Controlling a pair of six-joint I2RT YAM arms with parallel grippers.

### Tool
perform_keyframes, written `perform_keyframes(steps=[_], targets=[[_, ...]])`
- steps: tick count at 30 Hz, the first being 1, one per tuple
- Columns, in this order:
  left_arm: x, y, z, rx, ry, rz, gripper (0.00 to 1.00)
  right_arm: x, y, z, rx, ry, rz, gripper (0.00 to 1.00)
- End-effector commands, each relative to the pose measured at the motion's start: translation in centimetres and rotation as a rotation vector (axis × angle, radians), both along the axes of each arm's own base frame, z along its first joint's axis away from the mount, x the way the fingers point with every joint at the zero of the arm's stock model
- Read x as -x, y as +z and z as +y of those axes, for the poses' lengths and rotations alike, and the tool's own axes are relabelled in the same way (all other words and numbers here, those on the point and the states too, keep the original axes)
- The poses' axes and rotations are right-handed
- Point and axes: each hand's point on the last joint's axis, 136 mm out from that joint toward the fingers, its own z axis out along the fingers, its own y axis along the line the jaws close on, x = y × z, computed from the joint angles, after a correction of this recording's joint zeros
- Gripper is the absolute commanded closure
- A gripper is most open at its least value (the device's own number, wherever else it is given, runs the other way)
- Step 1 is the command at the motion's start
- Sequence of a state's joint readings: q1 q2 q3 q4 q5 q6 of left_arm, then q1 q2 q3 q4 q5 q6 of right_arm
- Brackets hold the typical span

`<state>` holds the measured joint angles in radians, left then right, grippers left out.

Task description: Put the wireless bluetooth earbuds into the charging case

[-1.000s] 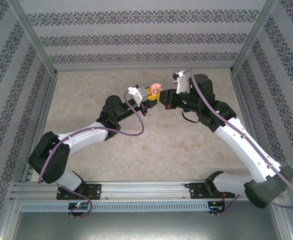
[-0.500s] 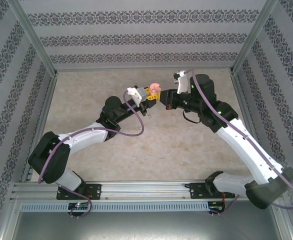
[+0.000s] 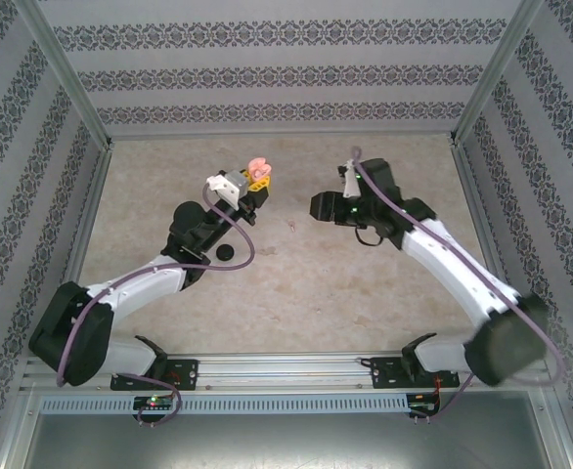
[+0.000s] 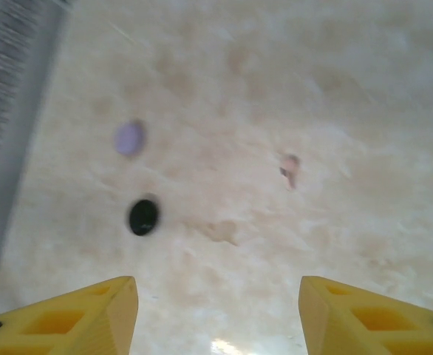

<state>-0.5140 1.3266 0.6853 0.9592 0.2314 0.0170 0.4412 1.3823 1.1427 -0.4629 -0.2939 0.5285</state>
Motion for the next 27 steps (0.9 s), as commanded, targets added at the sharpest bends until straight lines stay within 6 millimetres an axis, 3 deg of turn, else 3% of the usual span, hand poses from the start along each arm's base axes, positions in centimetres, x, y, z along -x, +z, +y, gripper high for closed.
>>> perform_keyframes(steps=[1, 5, 9, 19, 27], targets=[[0.6, 1.6, 2.0, 0.055, 0.046, -0.041, 1.0, -2.1, -4.3, -0.2, 0.11, 0.001, 0.085, 0.4], [1.2, 1.5, 2.7, 0.061, 0.052, -0.038, 1.0, -4.0, -9.5, 0.8, 0.22, 0.031, 0.208, 0.4], [1.5, 1.6, 3.4, 0.065, 0.06, -0.039, 1.0, -5.2, -11.9, 1.5, 0.356, 0.058, 0.234, 0.39], [1.5, 1.6, 4.1, 0.078, 0.062, -0.048, 1.0, -7.2, -15.1, 3.5, 0.55, 0.131, 0.287, 0.45], [1.4, 2.0, 4.6, 0.087, 0.069, -0.057, 1.0, -8.2, -16.4, 4.9, 0.577, 0.148, 0.303, 0.51]])
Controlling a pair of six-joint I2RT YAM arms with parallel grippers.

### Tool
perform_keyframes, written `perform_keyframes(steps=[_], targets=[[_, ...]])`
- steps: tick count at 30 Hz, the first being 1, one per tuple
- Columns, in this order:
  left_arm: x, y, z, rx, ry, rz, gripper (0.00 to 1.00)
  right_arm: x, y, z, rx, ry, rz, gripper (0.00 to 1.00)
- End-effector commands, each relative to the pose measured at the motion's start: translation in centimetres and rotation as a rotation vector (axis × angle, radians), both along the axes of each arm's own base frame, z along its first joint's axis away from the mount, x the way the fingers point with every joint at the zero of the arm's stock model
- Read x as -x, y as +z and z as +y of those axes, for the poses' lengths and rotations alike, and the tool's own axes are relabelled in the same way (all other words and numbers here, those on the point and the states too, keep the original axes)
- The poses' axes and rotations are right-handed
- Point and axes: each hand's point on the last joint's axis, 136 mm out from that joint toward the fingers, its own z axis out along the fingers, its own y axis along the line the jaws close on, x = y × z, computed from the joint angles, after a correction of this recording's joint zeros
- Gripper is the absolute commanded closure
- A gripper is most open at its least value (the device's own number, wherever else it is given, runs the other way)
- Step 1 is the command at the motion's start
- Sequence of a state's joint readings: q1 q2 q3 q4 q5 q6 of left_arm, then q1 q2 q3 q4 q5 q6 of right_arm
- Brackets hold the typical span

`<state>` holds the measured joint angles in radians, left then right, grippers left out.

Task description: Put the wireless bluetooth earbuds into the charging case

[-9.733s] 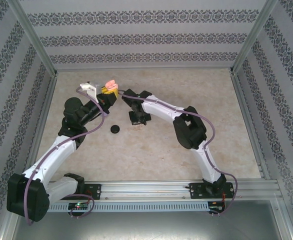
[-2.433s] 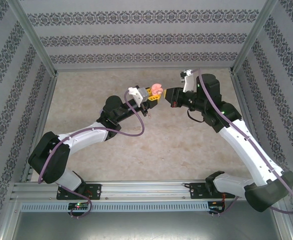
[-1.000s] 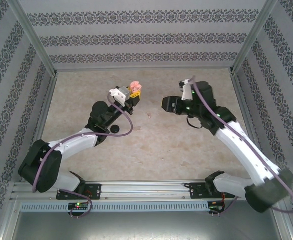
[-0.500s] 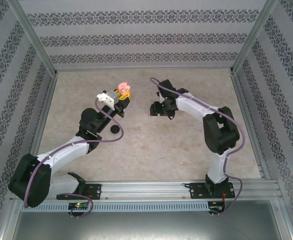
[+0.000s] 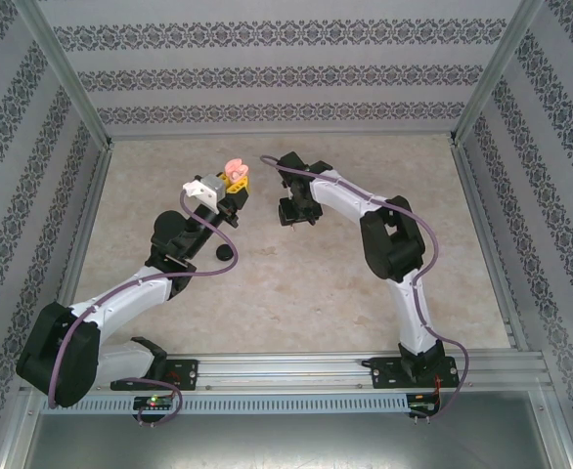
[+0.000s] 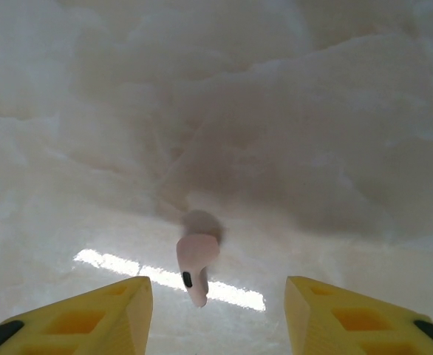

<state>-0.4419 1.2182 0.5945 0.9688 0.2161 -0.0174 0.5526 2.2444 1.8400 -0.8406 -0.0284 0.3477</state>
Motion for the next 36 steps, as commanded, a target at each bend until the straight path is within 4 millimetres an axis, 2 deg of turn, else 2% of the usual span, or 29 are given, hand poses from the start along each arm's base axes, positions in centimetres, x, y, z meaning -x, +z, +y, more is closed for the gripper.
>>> perform_keyframes(steps=[1, 9, 28, 36], targets=[[0.7, 1.8, 0.7, 0.043, -0.007, -0.058, 1.0, 0.2, -0.1, 0.0, 0.05, 0.021, 0.013, 0.52], [0.7, 1.7, 0.9, 0.043, -0.005, -0.054, 1.0, 0.0, -1.0, 1.1, 0.053, 0.039, 0.025, 0.53], [0.8, 1.3, 1.1, 0.042, -0.005, -0.049, 1.0, 0.1, -2.9, 1.3, 0.082, 0.05, 0.047, 0.62], [0.9, 1.3, 1.0, 0.041, -0.009, -0.045, 1.0, 0.1, -2.9, 1.8, 0.074, 0.058, 0.045, 0.74]])
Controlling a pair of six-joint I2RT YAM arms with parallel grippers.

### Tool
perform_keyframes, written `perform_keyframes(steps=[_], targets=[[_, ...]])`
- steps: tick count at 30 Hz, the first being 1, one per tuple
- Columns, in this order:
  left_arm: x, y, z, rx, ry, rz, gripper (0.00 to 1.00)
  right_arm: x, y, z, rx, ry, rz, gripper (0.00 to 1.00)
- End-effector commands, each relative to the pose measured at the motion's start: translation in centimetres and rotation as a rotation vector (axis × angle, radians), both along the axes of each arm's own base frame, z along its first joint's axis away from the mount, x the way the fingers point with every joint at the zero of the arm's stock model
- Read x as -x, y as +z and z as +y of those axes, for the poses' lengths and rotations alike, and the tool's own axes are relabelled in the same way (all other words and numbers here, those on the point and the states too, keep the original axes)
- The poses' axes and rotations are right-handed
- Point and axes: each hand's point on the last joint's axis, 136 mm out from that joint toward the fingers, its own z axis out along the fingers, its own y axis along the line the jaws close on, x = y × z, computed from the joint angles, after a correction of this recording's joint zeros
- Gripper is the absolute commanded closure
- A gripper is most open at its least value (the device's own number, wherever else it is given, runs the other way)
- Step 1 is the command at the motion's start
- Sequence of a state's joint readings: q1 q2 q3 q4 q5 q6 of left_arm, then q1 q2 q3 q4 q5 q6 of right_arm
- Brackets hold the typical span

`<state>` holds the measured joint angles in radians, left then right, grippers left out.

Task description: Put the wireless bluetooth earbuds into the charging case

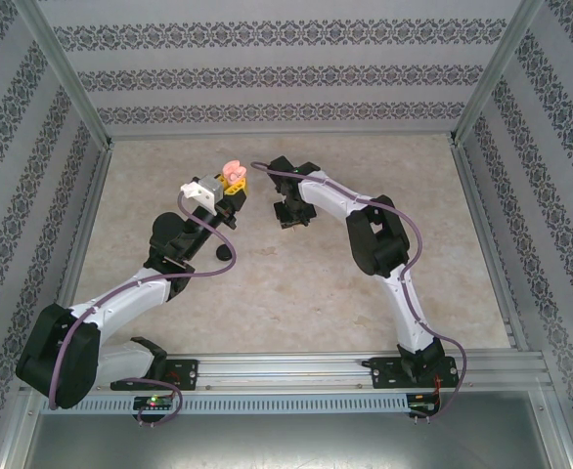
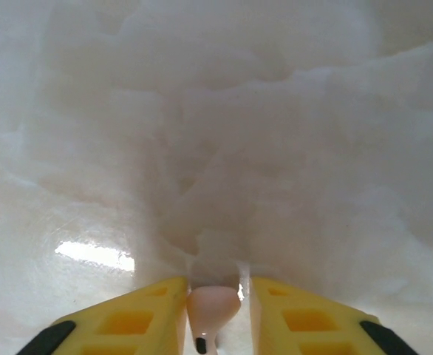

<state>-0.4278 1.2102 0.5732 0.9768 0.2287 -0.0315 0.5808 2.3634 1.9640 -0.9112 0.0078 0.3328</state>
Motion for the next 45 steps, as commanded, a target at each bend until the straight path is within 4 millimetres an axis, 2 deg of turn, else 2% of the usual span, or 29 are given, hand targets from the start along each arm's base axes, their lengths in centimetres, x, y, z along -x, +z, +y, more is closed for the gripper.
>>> perform_keyframes(steps=[1, 8, 15, 24, 30, 35, 38, 41, 45], targets=[[0.8, 1.8, 0.6, 0.035, -0.007, -0.055, 1.0, 0.3, -0.4, 0.8, 0.002, 0.022, 0.009, 0.76], [0.8, 1.9, 0.5, 0.03, -0.013, -0.05, 1.0, 0.0, 1.5, 1.2, -0.036, 0.01, -0.029, 0.82], [1.0, 2.1, 0.2, 0.017, -0.034, -0.05, 1.0, -0.2, 6.4, 0.9, -0.115, -0.021, -0.137, 0.84], [1.5, 1.5, -1.4, -0.051, -0.119, -0.032, 1.0, 0.7, 16.5, -0.8, -0.252, -0.055, -0.332, 0.85], [2.4, 1.2, -2.7, -0.079, -0.205, -0.041, 1.0, 2.5, 25.2, -1.8, -0.369, -0.046, -0.497, 0.85], [3.3, 0.8, -4.0, -0.107, -0.294, -0.05, 1.0, 4.8, 32.0, -2.5, -0.463, -0.014, -0.64, 0.85], [3.9, 0.7, -4.9, -0.123, -0.337, -0.058, 1.0, 6.3, 34.8, -2.5, -0.514, 0.011, -0.705, 0.85], [4.3, 0.6, -5.8, -0.147, -0.375, -0.063, 1.0, 7.9, 36.8, -2.2, -0.561, 0.05, -0.761, 0.85], [4.8, 0.3, -7.5, -0.189, -0.434, -0.058, 1.0, 9.9, 38.6, -1.6, -0.62, 0.114, -0.83, 0.85]])
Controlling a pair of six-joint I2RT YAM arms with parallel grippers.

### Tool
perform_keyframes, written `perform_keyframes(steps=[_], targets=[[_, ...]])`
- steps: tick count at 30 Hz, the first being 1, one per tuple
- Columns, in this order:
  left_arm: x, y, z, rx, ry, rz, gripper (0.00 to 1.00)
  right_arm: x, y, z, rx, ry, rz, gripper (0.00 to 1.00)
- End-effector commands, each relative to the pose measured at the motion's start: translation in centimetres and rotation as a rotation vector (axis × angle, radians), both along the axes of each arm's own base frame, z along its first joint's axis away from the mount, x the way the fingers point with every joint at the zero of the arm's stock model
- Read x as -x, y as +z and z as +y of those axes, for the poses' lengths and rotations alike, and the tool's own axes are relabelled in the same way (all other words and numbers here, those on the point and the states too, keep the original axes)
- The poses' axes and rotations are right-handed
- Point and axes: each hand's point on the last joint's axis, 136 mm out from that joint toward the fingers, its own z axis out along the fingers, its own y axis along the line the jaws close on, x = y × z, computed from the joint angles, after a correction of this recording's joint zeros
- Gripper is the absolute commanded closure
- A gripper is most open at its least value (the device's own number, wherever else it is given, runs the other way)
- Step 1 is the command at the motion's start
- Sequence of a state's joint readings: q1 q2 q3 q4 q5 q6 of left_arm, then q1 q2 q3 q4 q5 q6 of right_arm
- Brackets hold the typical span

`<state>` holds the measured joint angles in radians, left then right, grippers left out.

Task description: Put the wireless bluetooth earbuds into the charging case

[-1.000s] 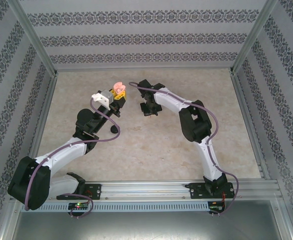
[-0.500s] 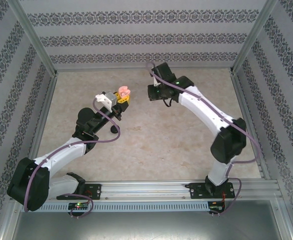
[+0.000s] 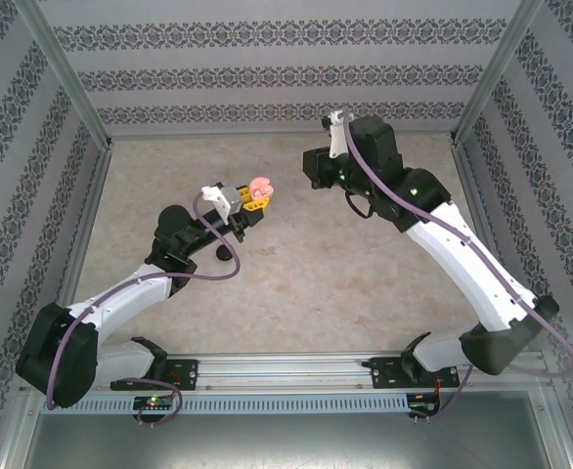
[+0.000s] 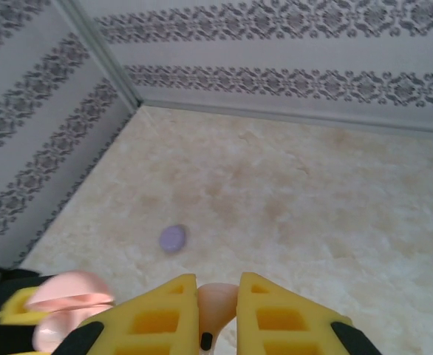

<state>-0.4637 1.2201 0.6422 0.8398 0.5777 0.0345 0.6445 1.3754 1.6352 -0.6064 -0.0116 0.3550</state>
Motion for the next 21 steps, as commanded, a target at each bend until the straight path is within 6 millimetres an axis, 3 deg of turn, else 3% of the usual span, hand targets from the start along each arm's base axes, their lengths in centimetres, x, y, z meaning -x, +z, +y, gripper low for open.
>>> perform_keyframes(steps=[1, 9, 21], targets=[[1.0, 1.0, -1.9, -0.041, -0.089, -0.054, 1.0, 1.5, 1.5, 0.9, -0.03, 0.067, -0.1, 0.85], [1.5, 1.9, -4.0, -0.055, -0.177, -0.075, 1.0, 4.8, 1.9, 1.7, -0.05, 0.168, -0.211, 0.84], [1.6, 2.3, -5.3, -0.064, -0.22, -0.083, 1.0, 5.7, -0.2, 2.6, -0.035, 0.202, -0.177, 0.84]])
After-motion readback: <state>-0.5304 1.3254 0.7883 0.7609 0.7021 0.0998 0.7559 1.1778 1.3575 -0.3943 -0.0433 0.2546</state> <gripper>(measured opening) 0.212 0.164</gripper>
